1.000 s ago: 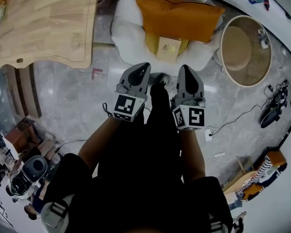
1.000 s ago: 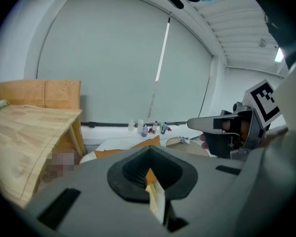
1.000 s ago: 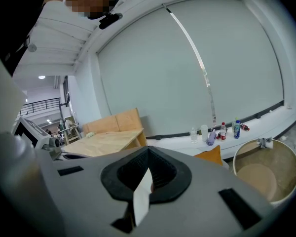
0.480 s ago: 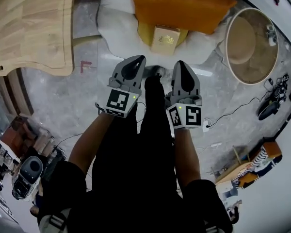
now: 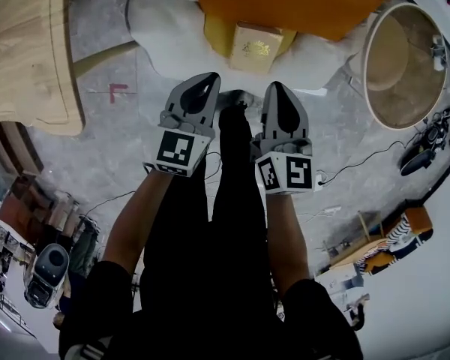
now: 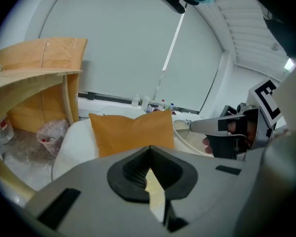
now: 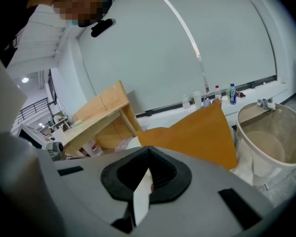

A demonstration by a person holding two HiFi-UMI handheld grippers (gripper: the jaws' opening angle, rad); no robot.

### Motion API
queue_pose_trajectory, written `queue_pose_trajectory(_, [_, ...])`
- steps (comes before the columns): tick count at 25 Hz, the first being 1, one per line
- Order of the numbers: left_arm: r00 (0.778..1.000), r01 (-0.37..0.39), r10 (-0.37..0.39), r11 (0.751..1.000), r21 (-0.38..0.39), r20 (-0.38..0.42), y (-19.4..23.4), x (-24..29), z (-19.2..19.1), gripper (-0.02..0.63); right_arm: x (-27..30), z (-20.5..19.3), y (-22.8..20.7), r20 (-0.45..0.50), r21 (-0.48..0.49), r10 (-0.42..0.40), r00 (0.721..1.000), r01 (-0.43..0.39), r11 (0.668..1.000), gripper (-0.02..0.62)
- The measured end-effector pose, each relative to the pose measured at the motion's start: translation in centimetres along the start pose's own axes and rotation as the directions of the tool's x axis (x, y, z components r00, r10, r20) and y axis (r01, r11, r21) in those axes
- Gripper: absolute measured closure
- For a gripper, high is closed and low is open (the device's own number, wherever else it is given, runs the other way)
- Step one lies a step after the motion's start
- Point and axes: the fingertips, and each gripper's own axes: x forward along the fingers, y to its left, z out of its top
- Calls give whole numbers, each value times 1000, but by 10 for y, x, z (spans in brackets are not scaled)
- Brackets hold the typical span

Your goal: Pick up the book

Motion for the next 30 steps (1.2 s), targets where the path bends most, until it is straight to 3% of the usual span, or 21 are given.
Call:
queue_pose_trajectory(18, [989, 20, -29, 998, -64, -143, 59, 102, -114, 598, 80, -98, -29, -114, 23, 5, 993, -2, 1000, 594])
queue_pose_trajectory(23, [980, 66, -80, 994, -85, -184, 66, 136, -151, 527, 98, -120, -39, -137, 35, -2, 991, 7, 999, 594])
queue_pose_trajectory(30, [968, 93, -108, 993, -78, -228, 76, 174, -186, 505, 109, -144, -56, -171, 43, -7, 985, 15, 999, 594])
